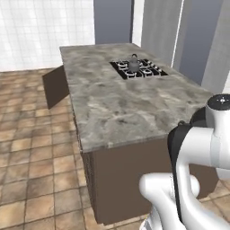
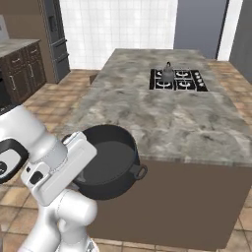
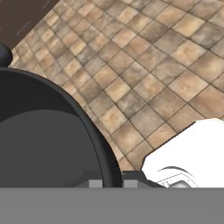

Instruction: Pick the kettle from the cabinet and place it on a stove burner. Then pick the pot from the counter and place it on another stove burner. Finally, turn both burners on.

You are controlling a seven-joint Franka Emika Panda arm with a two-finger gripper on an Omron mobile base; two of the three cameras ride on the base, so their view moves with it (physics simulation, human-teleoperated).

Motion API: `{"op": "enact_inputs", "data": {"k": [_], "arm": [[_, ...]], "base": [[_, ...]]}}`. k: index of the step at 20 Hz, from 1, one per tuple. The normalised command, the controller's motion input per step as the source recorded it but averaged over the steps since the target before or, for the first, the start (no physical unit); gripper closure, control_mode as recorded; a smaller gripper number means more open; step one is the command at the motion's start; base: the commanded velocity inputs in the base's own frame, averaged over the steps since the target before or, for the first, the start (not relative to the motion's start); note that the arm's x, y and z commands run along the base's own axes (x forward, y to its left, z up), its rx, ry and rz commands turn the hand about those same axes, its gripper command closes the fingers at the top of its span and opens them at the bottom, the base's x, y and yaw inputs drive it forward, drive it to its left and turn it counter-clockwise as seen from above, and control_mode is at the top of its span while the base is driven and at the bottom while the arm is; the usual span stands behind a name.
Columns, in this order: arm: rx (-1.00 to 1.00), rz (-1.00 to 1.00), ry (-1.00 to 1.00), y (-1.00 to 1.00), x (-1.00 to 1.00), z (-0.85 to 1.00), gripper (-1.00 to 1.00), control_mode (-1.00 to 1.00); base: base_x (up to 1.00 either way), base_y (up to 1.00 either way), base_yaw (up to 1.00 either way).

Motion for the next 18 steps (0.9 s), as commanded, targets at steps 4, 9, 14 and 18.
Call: {"op": "enact_inputs", "data": {"k": [4,9,14,18], "arm": [[0.0,0.0,0.0,0.0,0.0,0.0,1.0,1.0],[0.0,0.0,0.0,0.0,0.0,0.0,1.0,1.0],[0.0,0.0,0.0,0.0,0.0,0.0,1.0,1.0],[0.0,0.0,0.0,0.0,0.0,0.0,1.0,1.0]], "base": [[0.48,-0.74,-0.01],[0.44,-0.74,-0.02],[0.42,-0.68,-0.01],[0.41,-0.65,-0.01]]}}
